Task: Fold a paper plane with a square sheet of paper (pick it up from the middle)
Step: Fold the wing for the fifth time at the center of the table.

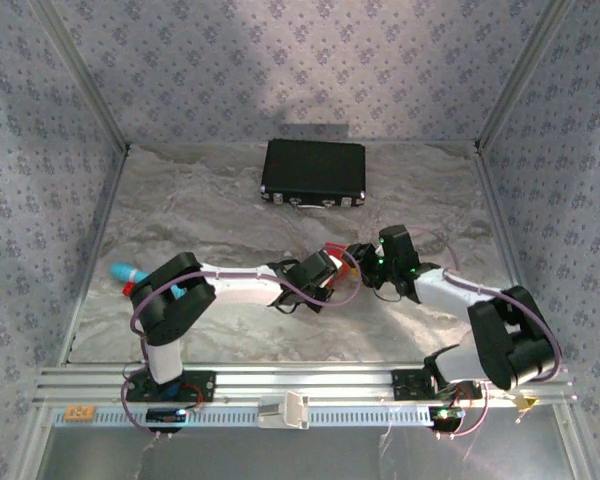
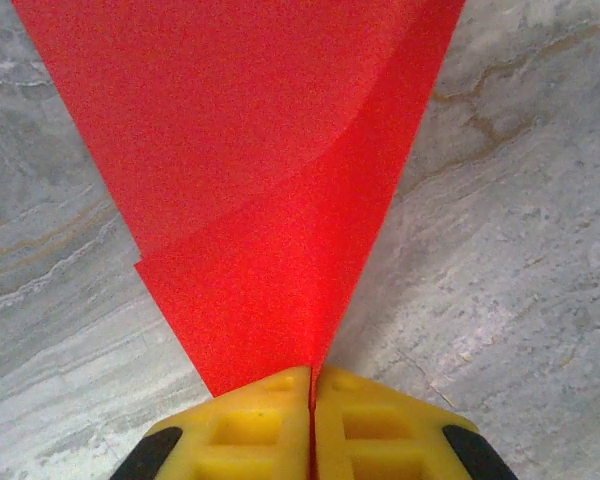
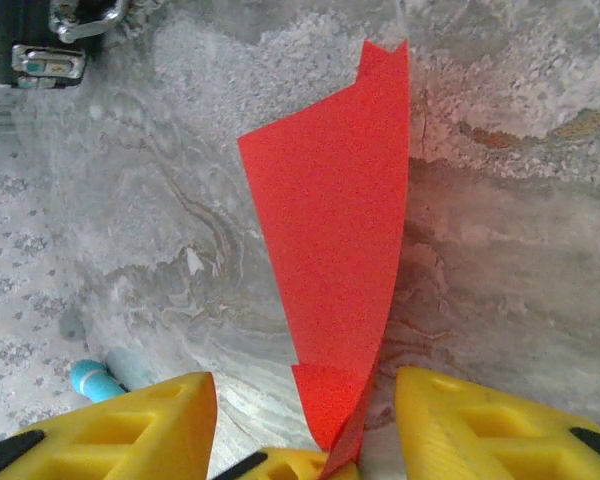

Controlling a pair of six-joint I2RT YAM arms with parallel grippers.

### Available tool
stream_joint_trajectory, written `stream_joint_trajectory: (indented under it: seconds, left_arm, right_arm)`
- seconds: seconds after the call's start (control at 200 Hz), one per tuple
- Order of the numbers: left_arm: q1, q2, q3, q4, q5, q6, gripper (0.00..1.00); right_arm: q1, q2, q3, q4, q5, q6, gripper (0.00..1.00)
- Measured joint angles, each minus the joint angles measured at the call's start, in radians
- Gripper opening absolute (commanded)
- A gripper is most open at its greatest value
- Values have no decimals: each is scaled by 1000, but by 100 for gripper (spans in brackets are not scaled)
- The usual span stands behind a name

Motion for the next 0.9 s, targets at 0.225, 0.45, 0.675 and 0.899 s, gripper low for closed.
stream_joint_trajectory:
  seconds: [0.225, 0.45, 0.675, 0.899]
  left_arm:
    - [-12, -6, 0, -24, -43, 30, 11]
    - [-27, -18, 0, -31, -71, 58, 24]
    - [-65, -23, 18, -63, -117, 66, 26]
    - [-77, -23, 40, -83, -178, 64, 22]
  right_arm:
    - [6, 81, 3, 11, -16, 19, 27]
    - [6, 82, 6, 42, -18, 54, 3]
    - [6, 82, -21, 107, -18, 100, 0]
    - [6, 82, -36, 136, -18, 125, 0]
